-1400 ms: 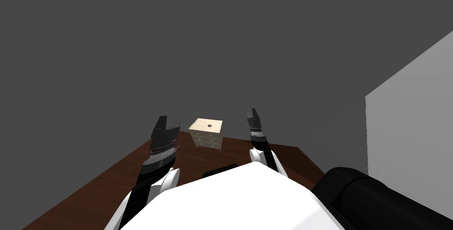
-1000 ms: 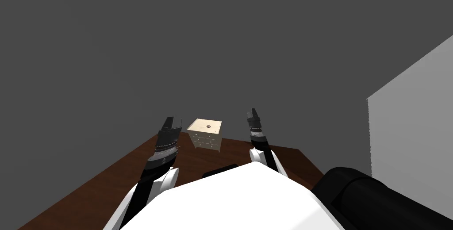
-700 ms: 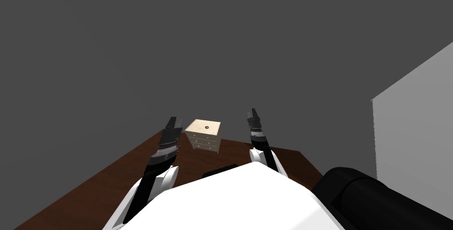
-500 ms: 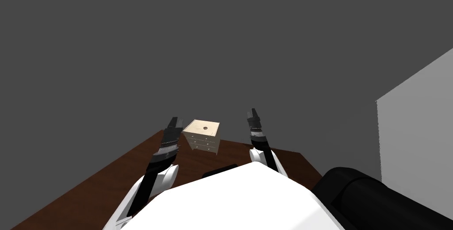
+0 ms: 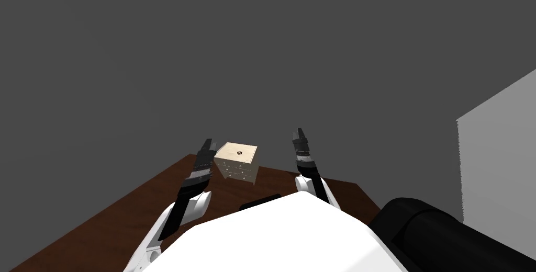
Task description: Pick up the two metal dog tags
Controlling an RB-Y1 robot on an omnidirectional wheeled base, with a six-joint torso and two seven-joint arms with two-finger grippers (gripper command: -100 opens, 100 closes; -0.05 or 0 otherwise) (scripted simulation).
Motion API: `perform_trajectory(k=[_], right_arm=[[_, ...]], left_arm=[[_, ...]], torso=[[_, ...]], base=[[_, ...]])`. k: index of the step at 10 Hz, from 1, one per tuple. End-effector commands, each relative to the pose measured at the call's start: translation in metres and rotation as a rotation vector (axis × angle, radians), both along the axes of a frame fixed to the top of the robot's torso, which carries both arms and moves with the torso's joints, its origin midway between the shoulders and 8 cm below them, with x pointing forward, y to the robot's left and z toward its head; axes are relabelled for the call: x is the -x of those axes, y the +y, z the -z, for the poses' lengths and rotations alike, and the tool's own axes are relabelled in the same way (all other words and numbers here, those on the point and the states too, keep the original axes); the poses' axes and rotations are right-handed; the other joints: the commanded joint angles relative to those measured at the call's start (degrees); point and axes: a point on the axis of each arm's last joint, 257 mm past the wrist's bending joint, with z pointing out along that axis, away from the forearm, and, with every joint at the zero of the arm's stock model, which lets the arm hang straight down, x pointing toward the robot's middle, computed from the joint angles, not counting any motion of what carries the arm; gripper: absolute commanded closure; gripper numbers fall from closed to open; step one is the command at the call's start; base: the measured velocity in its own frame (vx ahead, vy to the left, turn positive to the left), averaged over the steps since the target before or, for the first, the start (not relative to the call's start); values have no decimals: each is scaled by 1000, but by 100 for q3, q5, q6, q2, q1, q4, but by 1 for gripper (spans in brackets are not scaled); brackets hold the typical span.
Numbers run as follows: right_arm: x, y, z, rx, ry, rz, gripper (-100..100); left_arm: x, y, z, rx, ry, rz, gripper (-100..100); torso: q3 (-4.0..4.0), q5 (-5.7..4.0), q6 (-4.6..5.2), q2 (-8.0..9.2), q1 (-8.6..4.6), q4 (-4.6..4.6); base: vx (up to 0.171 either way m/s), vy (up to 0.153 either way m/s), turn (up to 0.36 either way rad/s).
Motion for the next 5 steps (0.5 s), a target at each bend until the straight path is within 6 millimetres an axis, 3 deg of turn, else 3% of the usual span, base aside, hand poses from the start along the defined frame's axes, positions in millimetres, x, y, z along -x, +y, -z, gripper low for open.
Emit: perform_trajectory(k=[1, 5], right_arm=[[0, 0, 0, 0, 0, 0, 0], [0, 0, 0, 0, 0, 0, 0]], left_arm=[[-11, 9, 13, 11, 32, -15, -100], [-29, 26, 46, 37, 109, -43, -100]], torso=[[0, 0, 0, 0, 0, 0], [-2, -4, 0, -4, -21, -1]], base=[[55, -131, 25], [49, -121, 21]])
